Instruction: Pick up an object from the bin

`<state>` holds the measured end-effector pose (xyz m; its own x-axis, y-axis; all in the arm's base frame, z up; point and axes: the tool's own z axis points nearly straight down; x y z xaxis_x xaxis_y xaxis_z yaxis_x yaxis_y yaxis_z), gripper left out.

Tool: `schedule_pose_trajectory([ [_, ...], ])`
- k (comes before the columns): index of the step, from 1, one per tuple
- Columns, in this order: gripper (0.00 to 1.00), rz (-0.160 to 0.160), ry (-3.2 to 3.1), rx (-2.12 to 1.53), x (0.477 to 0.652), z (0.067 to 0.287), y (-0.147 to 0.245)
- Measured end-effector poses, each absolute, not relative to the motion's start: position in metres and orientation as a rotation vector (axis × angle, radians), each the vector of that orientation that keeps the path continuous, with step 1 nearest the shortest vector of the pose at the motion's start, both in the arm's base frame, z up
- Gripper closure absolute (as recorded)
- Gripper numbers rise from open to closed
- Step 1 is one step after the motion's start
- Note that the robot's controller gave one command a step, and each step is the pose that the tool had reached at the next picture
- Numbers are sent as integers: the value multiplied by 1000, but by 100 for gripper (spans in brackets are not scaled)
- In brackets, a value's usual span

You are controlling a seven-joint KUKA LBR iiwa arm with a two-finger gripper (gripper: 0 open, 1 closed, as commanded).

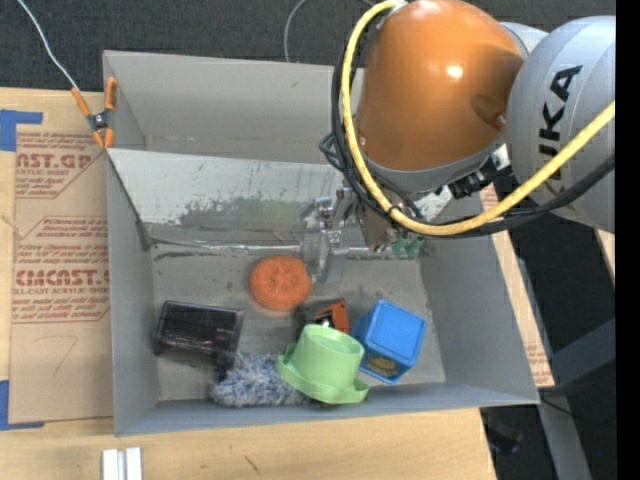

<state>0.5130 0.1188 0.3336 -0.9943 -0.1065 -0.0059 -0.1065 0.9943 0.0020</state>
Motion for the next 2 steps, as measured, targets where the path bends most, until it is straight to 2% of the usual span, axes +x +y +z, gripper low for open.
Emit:
schedule_pose_trajectory([
  [1, 100, 3, 3136, 4, 553, 290, 71],
  [2, 100, 5, 3133, -1, 552, 292, 73],
])
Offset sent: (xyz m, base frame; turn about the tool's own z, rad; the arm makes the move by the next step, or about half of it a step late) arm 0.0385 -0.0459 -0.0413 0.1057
